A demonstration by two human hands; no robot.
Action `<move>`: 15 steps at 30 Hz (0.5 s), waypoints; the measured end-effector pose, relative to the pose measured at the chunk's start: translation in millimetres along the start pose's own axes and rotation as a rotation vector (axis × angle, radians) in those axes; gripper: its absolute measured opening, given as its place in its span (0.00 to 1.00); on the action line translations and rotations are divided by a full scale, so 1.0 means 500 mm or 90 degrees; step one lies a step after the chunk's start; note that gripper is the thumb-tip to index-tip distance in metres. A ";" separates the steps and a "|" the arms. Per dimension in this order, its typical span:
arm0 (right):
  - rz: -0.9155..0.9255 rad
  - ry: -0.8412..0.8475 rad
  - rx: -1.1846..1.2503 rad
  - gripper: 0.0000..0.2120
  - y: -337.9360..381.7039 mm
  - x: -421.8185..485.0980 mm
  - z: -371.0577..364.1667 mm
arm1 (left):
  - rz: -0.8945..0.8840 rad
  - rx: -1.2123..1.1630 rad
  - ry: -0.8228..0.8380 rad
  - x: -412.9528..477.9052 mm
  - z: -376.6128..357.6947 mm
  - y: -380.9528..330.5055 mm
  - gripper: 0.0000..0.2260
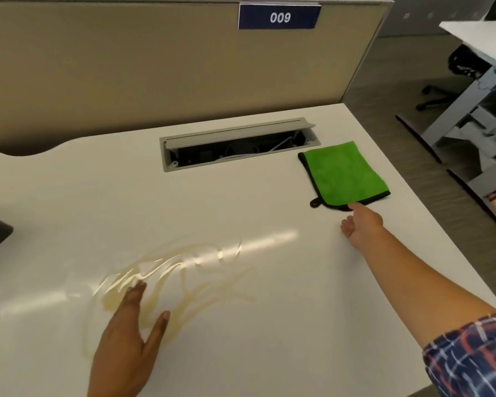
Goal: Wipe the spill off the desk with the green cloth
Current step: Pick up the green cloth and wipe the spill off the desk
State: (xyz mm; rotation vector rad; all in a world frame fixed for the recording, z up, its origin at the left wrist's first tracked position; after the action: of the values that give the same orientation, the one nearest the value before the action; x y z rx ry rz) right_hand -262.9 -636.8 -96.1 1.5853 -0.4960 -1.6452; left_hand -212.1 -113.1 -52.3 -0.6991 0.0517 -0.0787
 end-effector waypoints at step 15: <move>0.001 0.064 -0.015 0.23 0.135 0.142 -0.114 | 0.066 -0.140 -0.095 -0.103 -0.050 -0.120 0.23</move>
State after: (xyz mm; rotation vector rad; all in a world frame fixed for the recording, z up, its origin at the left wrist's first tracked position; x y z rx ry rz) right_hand -184.2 -718.2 -100.9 1.6404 -0.4252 -1.5562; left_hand -268.5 -170.3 -31.5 -0.9187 -0.0478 0.0800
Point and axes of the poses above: each hand's wrist, its own x-axis towards the middle knuckle, its own z-axis out of the back of the hand, y = z × x, the point moved 8 cm from there along x, towards the middle knuckle, and after that the axes turned 8 degrees about -y, right-handed, at the moved point
